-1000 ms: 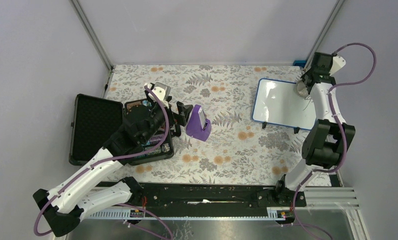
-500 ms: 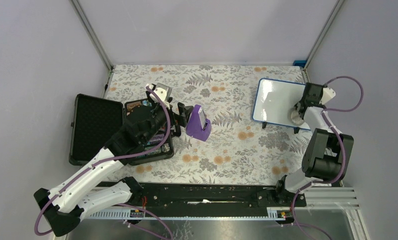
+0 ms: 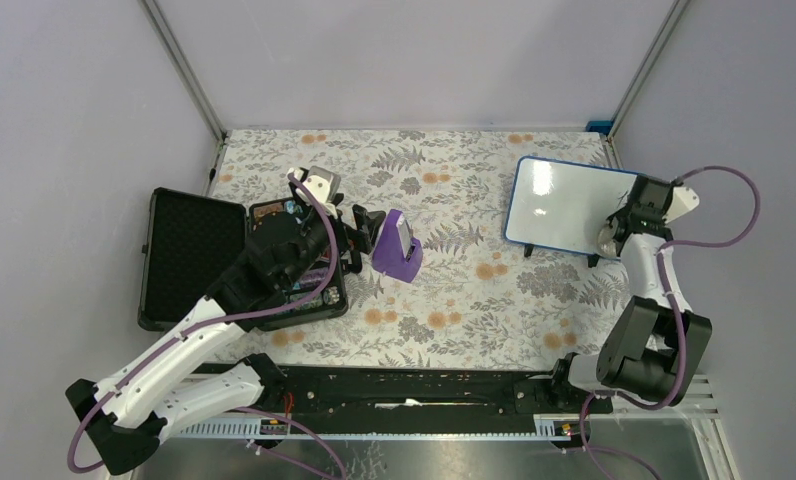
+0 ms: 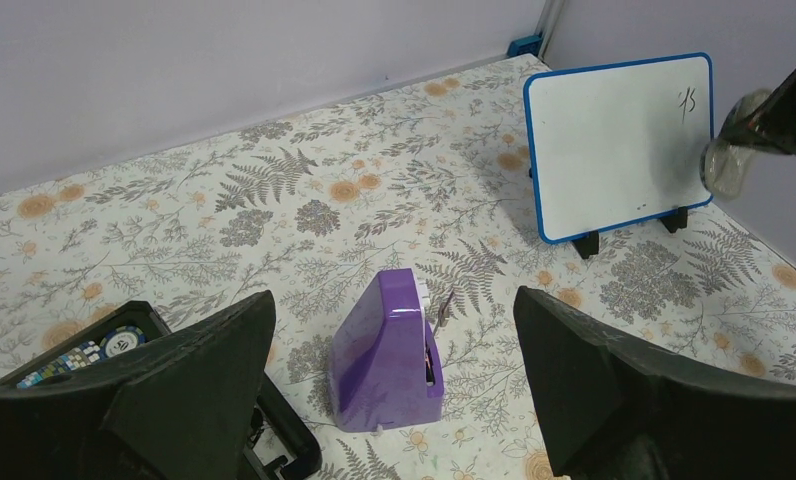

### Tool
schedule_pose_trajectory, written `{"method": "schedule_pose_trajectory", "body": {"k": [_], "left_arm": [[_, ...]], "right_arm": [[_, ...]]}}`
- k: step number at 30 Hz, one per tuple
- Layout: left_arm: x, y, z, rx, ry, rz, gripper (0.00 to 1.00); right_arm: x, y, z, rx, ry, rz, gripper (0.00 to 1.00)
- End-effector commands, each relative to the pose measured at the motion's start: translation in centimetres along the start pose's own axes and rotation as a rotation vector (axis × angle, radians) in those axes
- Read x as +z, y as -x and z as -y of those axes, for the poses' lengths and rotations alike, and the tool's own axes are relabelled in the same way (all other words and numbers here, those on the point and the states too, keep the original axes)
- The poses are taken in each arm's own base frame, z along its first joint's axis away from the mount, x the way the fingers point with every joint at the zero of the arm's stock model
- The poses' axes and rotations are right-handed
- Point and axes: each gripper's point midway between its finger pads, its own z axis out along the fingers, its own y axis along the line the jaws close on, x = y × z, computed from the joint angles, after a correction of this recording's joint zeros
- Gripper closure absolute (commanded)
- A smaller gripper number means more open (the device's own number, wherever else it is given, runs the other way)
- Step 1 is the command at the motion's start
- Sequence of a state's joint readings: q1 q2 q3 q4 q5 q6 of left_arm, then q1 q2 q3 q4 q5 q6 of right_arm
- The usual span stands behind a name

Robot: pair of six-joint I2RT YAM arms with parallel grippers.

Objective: Erase the whiteboard

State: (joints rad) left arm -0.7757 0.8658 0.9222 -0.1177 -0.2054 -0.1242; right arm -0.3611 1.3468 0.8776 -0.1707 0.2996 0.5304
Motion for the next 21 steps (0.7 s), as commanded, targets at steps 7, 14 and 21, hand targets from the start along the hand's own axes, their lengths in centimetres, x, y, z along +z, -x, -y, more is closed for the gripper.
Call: {"method": "schedule_pose_trajectory", "body": {"k": [7,14,21], "left_arm": [[-0.1,1.4,0.5,-0.010,-0.023,0.054,0.01],[0.3,1.1,0.5,-0.006,-0.019,0.043,0.01],[0.4,1.0,0.4,-0.004,-0.014,0.041,0.01]], "right_arm": [[-1.3,11.6,-10.4,0.144,0.273,0.153,1.00],[1.5,11.5,-13.9,0.172,0.342,0.058,1.00],[5.2,6.8,-11.1,0.227,0.270,-0.048,1.00]]}}
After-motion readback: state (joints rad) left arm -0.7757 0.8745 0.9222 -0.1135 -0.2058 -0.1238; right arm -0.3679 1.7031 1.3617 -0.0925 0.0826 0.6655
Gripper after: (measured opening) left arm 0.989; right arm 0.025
